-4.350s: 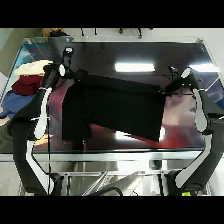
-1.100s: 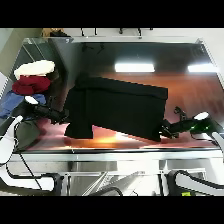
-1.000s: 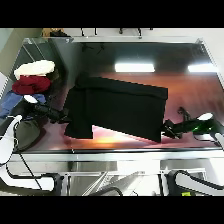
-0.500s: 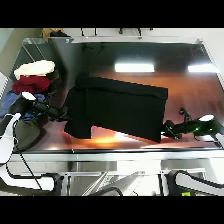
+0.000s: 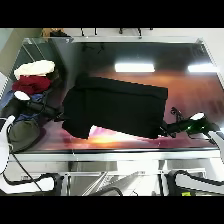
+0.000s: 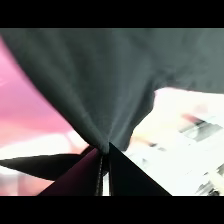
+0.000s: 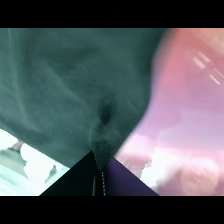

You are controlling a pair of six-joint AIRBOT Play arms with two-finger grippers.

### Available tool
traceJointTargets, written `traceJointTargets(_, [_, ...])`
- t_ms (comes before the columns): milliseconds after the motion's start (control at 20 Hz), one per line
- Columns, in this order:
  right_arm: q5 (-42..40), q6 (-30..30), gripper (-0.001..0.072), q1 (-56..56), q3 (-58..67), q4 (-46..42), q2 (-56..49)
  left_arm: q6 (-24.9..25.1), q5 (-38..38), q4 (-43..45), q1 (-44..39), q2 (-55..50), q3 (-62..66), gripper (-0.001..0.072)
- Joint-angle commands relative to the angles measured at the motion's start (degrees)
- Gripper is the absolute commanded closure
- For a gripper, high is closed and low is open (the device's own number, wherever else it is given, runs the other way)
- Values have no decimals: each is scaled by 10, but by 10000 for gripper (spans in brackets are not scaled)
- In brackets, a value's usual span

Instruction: Fold the shirts.

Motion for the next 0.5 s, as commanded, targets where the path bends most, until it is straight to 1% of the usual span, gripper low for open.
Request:
traceJointTargets(0, [8,-3,687,-39,41,-11,0,-41,-5,66,11,55,-62,695])
traceJointTargets(150, [5,-13,687,-73,117,-12,-23,-65,-3,68,-14,117,-131,695])
traceJointTargets(250, [34,-17,687,-74,162,-11,-53,-71,9,70,-44,163,-172,695])
traceJointTargets(350, [64,-28,687,-68,175,-11,-73,-82,35,70,-69,199,-205,695])
traceJointTargets(400, [74,-32,687,-68,175,-11,-77,-94,36,70,-79,210,-215,695])
traceJointTargets(450, [78,-32,687,-70,175,-13,-78,-95,32,70,-88,217,-217,695])
